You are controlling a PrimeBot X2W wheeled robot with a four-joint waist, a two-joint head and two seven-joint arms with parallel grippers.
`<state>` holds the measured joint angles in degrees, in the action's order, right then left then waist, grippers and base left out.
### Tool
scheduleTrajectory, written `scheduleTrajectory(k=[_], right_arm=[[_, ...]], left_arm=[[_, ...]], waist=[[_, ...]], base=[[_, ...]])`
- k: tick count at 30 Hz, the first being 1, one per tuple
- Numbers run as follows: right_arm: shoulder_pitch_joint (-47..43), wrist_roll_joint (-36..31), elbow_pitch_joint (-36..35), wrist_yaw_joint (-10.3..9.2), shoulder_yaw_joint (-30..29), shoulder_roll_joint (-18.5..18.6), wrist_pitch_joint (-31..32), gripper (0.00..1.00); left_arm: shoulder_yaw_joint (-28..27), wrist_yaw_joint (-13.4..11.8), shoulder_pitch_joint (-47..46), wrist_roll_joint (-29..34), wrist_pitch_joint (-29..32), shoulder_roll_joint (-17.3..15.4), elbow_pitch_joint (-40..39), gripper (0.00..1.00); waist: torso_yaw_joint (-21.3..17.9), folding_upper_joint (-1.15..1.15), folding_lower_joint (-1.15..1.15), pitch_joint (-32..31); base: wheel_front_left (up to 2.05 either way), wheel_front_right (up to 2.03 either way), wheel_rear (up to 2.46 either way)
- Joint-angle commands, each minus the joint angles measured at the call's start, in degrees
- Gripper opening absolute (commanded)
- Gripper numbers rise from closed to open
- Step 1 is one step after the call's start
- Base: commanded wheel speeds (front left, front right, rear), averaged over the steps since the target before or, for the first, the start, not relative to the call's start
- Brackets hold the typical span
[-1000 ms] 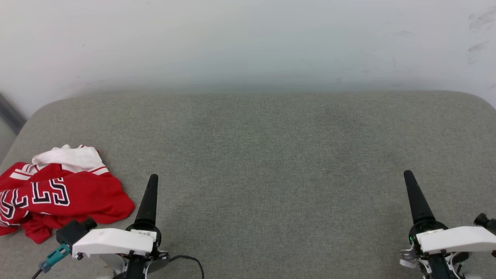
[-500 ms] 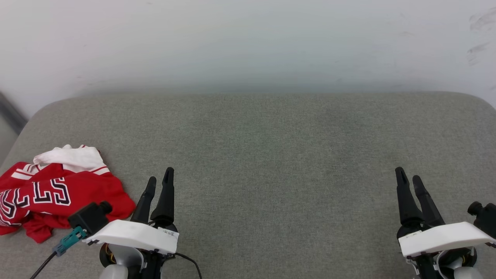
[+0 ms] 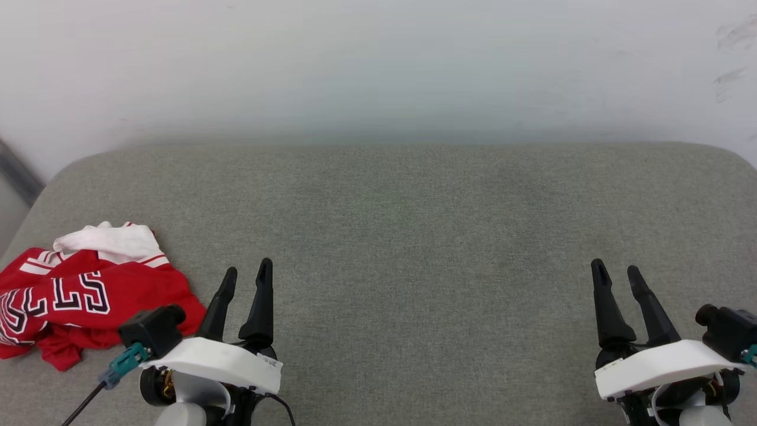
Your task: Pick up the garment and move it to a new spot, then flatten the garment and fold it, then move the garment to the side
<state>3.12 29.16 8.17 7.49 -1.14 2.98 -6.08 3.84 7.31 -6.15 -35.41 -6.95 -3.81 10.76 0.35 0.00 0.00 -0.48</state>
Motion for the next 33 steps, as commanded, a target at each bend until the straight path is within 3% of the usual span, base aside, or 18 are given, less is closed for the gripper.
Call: scheduleTrajectory(k=[1,33], right_arm=[[0.1,-2.1,-0.8,0.0,0.0,-0.1,-0.4,1.0],[-1.7,-18.4,-1.9,0.0,-1.5,-0.1,-1.6,1.0]], left_arm=[[0.4,-0.2,-1.3,2.1,-0.6,-0.5,-0.4,1.0],[2.8,-1.8,-1.9,20.6,-5.1,-1.4,2.1,1.0]], waist=[[0.0,0.0,0.0,0.0],[0.2,0.0,0.0,-0.5]], base=[[0.0,0.0,0.0],[0.0,0.0,0.0]])
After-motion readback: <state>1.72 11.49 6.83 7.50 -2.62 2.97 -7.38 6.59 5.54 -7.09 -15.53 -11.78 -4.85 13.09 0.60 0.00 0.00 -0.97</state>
